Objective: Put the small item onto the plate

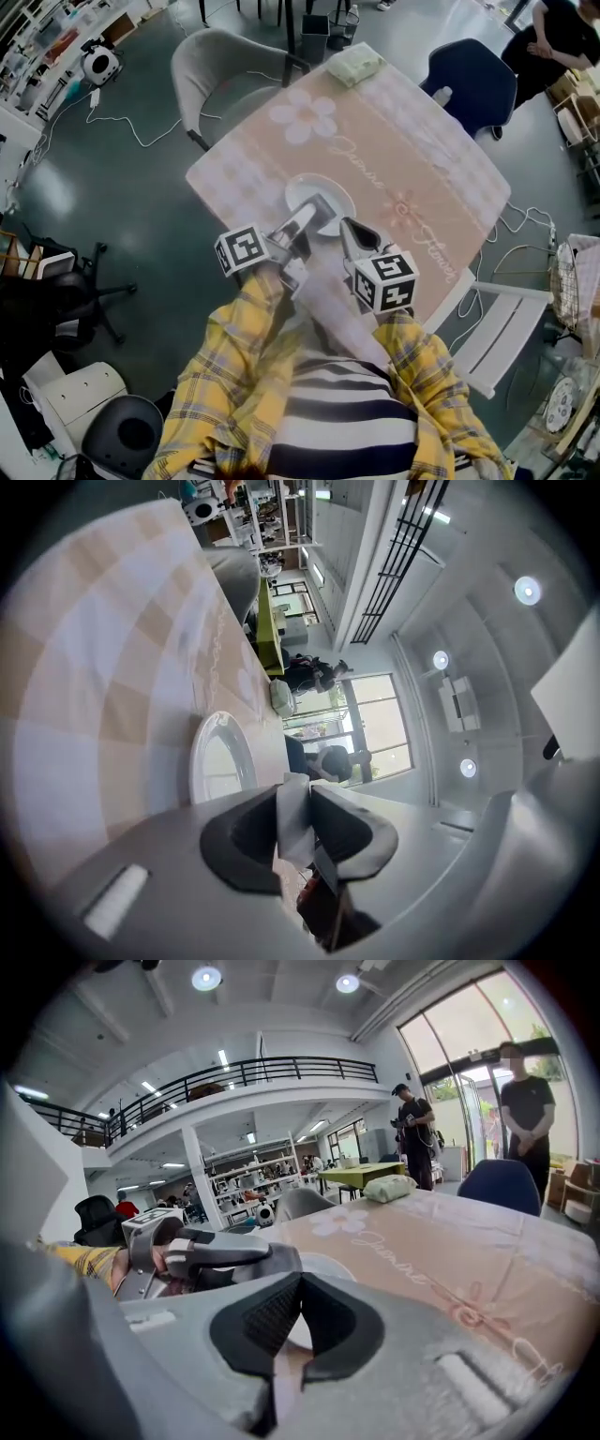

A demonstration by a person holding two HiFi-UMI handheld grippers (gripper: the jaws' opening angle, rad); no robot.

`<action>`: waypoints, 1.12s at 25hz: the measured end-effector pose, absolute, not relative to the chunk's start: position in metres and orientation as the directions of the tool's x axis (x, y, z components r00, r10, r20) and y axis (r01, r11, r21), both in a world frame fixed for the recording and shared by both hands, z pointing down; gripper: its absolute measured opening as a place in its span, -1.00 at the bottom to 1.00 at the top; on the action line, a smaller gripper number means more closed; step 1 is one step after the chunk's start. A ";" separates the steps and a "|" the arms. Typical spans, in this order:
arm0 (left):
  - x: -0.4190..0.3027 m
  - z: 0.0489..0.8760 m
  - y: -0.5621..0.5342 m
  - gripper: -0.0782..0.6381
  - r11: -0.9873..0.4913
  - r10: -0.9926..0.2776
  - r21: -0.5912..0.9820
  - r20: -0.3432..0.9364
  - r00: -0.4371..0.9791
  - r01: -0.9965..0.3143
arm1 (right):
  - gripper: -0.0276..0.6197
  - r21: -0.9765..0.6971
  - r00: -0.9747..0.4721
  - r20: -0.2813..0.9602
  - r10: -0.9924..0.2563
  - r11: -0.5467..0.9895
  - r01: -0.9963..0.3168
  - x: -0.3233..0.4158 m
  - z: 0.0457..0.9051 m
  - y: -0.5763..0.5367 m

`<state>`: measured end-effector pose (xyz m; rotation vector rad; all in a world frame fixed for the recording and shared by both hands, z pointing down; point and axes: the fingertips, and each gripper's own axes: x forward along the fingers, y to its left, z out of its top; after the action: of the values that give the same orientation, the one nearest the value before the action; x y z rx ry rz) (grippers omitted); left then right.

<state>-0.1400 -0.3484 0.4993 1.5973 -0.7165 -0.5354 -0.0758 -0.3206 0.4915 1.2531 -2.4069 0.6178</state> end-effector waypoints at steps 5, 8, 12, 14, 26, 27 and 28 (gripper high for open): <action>-0.131 0.511 -0.360 -0.55 0.001 -0.671 0.985 0.131 0.730 -0.175 | -0.92 -0.181 -0.522 0.527 -0.671 0.511 -0.840 -0.076 0.500 -0.333; -0.128 0.515 -0.364 -0.55 0.022 -0.651 0.979 0.168 0.740 -0.203 | -0.92 -0.190 -0.521 0.531 -0.668 0.505 -0.842 -0.075 0.502 -0.337; -0.121 0.517 -0.367 -0.55 -0.049 -0.567 0.952 0.223 0.793 -0.303 | -0.92 -0.226 -0.531 0.523 -0.667 0.492 -0.841 -0.074 0.504 -0.343; -0.118 0.520 -0.368 -0.53 -0.119 -0.512 0.910 0.287 0.810 -0.397 | -0.92 -0.235 -0.534 0.519 -0.667 0.489 -0.840 -0.073 0.505 -0.346; -0.101 0.534 -0.370 -0.52 -0.188 -0.310 0.848 0.428 0.849 -0.496 | -0.92 -0.267 -0.550 0.516 -0.657 0.486 -0.832 -0.069 0.509 -0.354; -0.100 0.535 -0.370 -0.53 -0.192 -0.303 0.844 0.435 0.848 -0.501 | -0.92 -0.270 -0.551 0.514 -0.658 0.485 -0.832 -0.068 0.510 -0.354; -0.099 0.535 -0.369 -0.53 -0.194 -0.296 0.843 0.437 0.849 -0.501 | -0.92 -0.274 -0.552 0.513 -0.657 0.484 -0.831 -0.068 0.510 -0.354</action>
<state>-0.0992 -0.3694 0.5353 1.7950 -0.6072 0.2074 -0.0675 -0.3537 0.5097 1.2510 -2.3957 0.7159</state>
